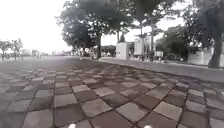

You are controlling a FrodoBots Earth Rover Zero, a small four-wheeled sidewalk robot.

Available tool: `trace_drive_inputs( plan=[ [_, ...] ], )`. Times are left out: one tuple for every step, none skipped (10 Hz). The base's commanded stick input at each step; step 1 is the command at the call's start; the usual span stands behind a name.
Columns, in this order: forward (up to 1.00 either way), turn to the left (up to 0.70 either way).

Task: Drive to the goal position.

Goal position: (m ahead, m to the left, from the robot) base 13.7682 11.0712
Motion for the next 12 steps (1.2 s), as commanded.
trace_drive_inputs(
  plan=[
    [1.0,0.0],
    [1.0,0.0],
    [1.0,0.0],
    [1.0,0.0],
    [1.0,0.0],
    [1.0,0.0],
    [1.0,0.0],
    [1.0,0.0],
    [1.0,0.0],
    [1.0,0.0],
    [1.0,0.0],
    [1.0,0.0]
  ],
)
